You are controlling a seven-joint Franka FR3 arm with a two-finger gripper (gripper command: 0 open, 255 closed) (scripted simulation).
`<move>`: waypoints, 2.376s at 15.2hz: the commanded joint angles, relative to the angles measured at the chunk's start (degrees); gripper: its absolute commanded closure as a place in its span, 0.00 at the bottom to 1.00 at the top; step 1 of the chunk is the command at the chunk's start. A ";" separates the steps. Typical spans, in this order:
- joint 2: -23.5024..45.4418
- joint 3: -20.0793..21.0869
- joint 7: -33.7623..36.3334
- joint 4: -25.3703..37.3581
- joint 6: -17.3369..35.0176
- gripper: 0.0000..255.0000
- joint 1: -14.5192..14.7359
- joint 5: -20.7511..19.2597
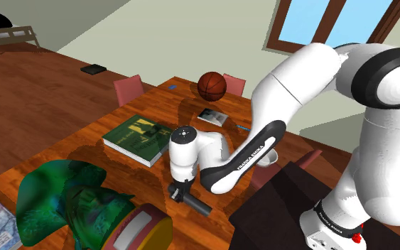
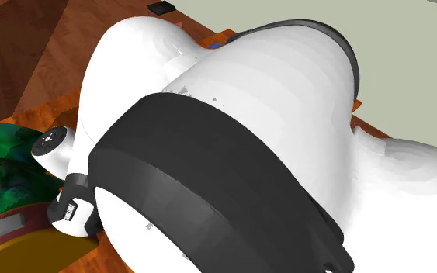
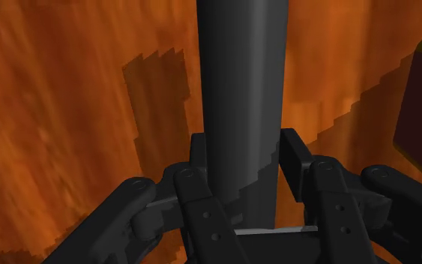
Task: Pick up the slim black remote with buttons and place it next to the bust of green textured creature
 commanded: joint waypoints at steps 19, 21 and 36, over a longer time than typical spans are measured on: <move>8.51 -4.17 4.37 1.93 6.17 1.00 3.08 -5.65; 8.51 -4.17 4.37 1.93 6.17 0.00 3.09 -5.65; 2.02 -0.69 1.42 0.68 1.14 0.00 0.92 -1.36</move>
